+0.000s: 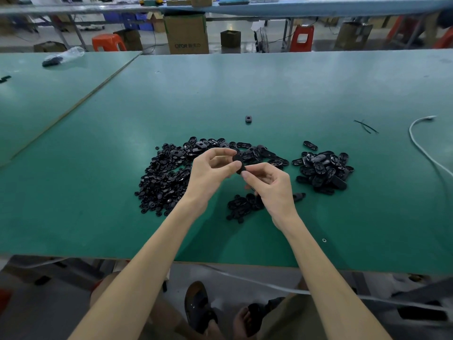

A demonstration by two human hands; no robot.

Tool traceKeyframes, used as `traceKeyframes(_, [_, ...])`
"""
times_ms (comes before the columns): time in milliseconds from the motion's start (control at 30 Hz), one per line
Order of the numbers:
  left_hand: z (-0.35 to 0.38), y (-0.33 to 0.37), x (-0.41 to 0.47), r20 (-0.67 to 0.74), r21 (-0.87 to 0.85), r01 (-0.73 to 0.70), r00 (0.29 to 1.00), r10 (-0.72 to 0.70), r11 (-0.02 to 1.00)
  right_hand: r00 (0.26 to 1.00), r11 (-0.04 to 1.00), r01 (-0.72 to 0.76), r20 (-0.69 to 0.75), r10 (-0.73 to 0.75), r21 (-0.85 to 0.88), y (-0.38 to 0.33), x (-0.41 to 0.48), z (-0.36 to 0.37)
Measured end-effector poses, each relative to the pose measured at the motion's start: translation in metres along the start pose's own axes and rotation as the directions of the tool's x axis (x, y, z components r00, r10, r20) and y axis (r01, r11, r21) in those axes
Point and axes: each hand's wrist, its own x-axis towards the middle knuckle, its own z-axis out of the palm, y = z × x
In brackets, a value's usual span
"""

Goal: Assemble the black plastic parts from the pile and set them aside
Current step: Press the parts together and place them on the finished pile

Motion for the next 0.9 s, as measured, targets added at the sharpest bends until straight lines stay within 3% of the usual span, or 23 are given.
traceKeyframes(167, [0.0004,0.0029,0.0024,0.002,-0.048,-0.005,1.000,0.005,0.999,1.000,1.000,0.016,-0.002,-0.016,-0.022,0.0007,0.0008,-0.0006])
traceKeyframes(433, [0.0051,0.0043,0.0012,0.056,-0.067,-0.018,0.998,0.022,0.998,0.992,0.997,0.003,-0.127,-0.012,-0.073,0.0067,0.0030,-0.0007])
traceKeyframes(667, [0.0047,0.0067,-0.0032,0.173,0.069,-0.060,0.984,0.047,0.996,0.992,0.999,0.014,-0.124,-0.019,-0.045,0.0063,0.0023,-0.0008])
traceKeyframes(900, [0.0034,0.0001,-0.0040,0.235,-0.081,0.122,0.967,-0.100,0.989,0.987,1.000,-0.014,-0.163,0.014,-0.004,0.0060,0.0034,-0.0011])
